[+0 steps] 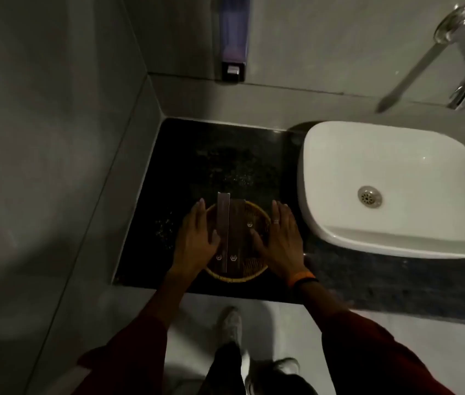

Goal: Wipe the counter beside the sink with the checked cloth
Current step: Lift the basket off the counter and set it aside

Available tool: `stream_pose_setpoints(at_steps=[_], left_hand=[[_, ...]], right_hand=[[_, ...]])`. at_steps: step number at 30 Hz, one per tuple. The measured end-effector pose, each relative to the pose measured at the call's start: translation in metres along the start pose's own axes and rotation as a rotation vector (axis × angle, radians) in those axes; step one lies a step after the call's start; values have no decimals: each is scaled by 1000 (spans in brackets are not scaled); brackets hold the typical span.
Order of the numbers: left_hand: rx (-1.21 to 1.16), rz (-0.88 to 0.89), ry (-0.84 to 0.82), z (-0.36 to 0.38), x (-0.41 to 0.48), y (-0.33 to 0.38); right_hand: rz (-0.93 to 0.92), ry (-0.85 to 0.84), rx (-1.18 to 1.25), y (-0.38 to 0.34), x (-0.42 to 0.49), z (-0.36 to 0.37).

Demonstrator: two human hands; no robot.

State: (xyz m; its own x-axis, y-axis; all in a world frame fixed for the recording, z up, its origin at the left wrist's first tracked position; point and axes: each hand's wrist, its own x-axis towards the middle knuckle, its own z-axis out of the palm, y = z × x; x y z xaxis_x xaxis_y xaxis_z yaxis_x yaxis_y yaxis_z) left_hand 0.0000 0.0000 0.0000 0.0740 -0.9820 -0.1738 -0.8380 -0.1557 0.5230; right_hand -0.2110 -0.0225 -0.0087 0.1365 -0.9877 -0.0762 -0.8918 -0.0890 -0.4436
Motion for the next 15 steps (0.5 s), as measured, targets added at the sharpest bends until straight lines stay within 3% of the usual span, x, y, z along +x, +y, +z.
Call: stream_pose_setpoints(at_steps=[5, 15], left_hand=[[-135, -188, -3, 7, -2, -5], [-88, -316, 41, 27, -62, 48]], right_hand=[[336, -129, 360, -4, -2, 7], [335, 38, 466, 34, -79, -30]])
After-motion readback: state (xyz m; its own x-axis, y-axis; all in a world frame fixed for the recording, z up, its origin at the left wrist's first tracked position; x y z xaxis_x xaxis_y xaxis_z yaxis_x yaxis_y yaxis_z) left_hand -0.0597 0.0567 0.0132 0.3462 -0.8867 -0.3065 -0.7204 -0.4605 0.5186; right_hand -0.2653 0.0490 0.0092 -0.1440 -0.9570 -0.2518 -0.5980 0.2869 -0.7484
